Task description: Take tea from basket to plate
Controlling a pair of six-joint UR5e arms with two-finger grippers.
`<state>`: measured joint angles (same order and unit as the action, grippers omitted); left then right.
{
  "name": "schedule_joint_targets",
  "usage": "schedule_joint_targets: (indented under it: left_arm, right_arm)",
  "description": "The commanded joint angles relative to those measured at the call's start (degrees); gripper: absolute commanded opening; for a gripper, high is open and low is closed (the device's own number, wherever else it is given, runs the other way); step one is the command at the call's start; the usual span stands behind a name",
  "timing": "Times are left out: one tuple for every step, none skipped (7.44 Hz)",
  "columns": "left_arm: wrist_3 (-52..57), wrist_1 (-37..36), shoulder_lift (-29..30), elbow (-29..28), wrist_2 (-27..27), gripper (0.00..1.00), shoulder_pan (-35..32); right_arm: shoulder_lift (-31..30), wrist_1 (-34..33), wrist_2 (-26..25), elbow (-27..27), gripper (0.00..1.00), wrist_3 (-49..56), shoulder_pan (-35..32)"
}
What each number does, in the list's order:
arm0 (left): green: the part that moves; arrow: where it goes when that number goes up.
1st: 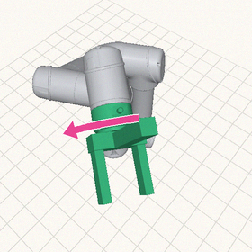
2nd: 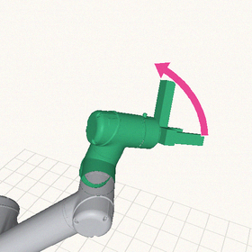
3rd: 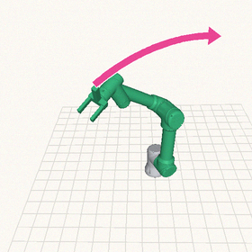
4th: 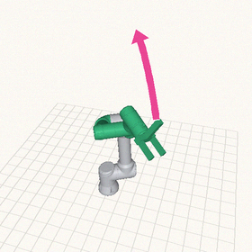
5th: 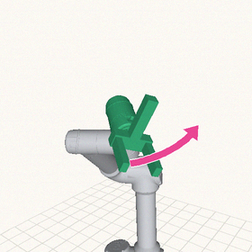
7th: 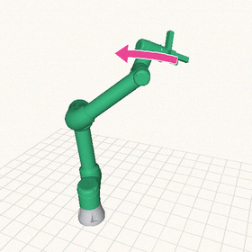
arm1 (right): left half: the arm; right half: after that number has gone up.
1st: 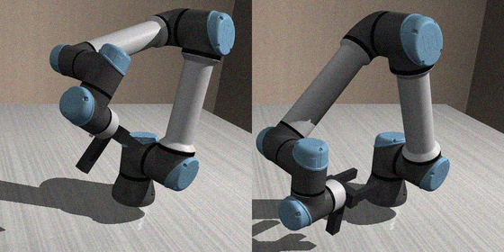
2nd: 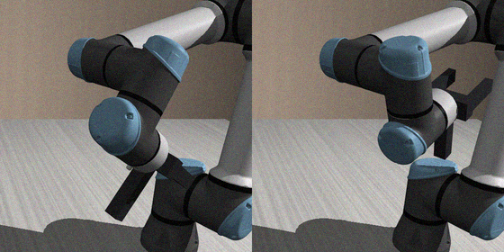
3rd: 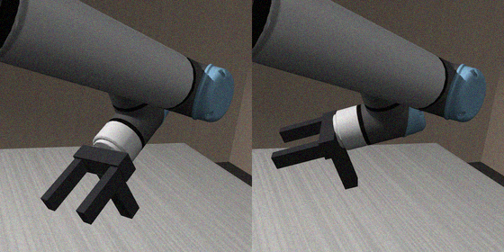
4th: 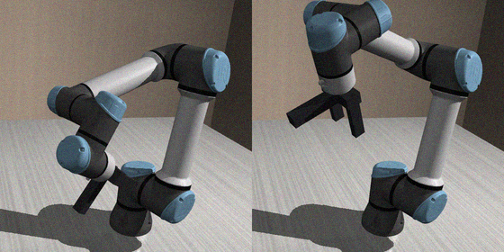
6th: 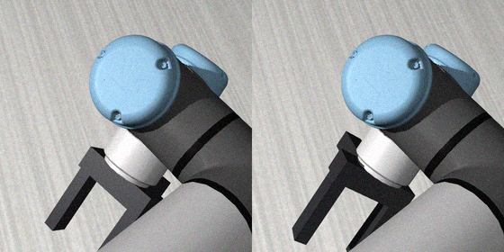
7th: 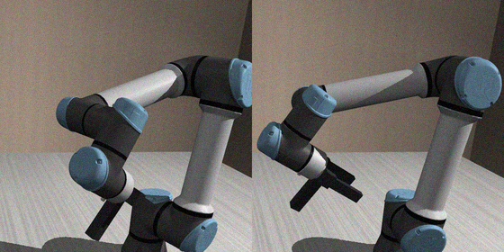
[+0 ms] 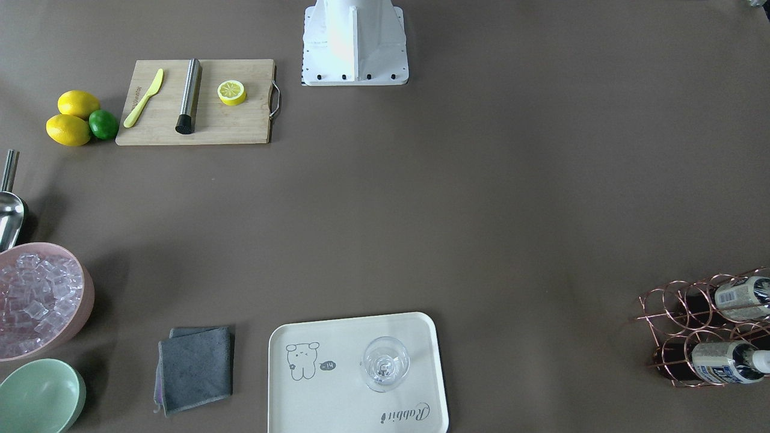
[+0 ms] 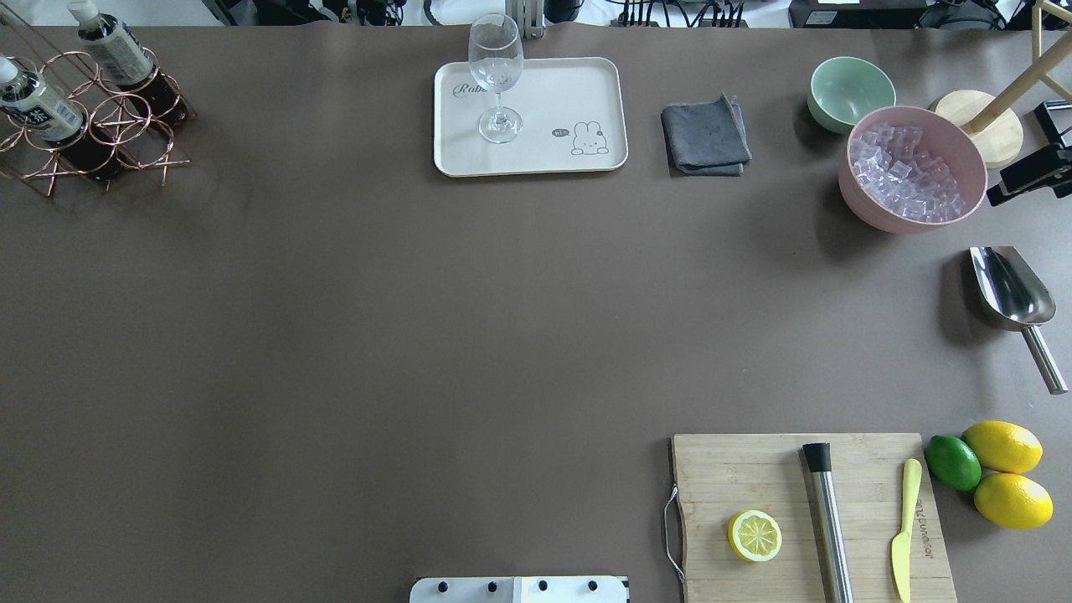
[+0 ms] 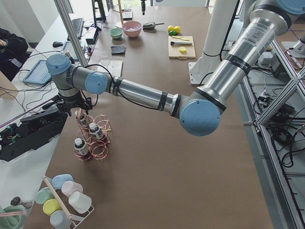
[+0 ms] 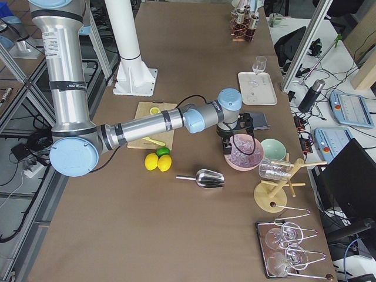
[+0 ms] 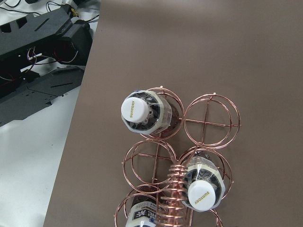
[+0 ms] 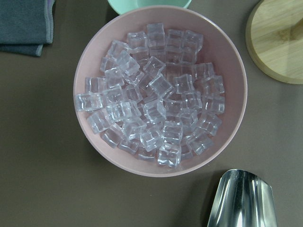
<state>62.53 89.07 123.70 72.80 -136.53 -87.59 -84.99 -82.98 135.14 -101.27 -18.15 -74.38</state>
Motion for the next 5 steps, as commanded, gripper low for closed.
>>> schedule_joint_targets:
  left_arm:
    - [-0.04, -0.13, -0.22, -0.46, -0.05, 0.68, 0.66]
    - [-0.04, -0.13, -0.22, -0.55, -0.05, 0.67, 0.84]
    - [-0.04, -0.04, -0.22, -0.55, 0.04, 0.36, 0.93]
    - [-0.13, -0.12, -0.13, -0.38, 0.13, 0.02, 0.84]
    - [-0.13, -0.21, 0.13, -0.11, 0.04, 0.00, 0.49]
  right_arm:
    - [0.53, 0.19, 1.18, -0.16, 1.00, -0.05, 1.51]
    - [0.53, 0.27, 1.09, -0.25, 1.00, -0.05, 1.69]
    - [0.53, 0.27, 1.09, -0.25, 1.00, -0.05, 1.69]
    - [0.61, 0.27, 1.09, -0.33, 1.00, -0.05, 2.04]
    - [0.62, 0.27, 1.01, -0.94, 1.00, -0.13, 3.00]
